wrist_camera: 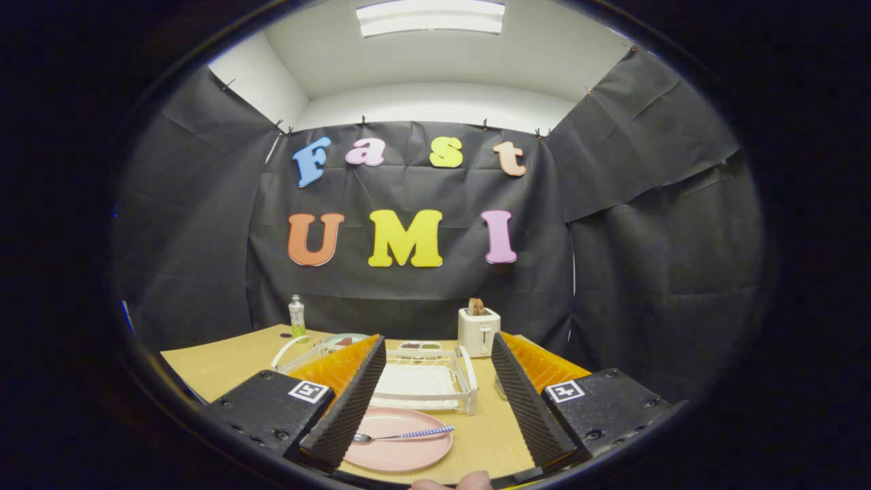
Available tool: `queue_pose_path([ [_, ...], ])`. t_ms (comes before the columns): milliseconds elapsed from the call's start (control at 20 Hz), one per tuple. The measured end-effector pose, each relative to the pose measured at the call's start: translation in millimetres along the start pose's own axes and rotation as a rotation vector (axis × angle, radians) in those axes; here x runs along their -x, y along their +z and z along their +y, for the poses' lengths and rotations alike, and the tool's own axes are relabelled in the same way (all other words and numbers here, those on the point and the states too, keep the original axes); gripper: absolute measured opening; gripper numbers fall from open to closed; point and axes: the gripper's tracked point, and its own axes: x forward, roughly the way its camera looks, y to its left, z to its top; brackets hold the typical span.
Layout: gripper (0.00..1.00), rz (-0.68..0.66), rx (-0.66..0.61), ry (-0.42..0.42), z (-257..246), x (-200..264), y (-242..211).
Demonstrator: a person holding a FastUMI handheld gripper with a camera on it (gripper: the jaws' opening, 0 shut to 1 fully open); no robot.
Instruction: Take the plate from the dish rack, then take the spoon from the basket and place it into the plate.
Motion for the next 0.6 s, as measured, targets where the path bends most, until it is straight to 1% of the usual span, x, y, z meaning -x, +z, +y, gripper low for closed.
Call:
queue_pose_path([
  [600,1.00,-0.011,0.007,0.000,4.1,1.4,0.2],
])
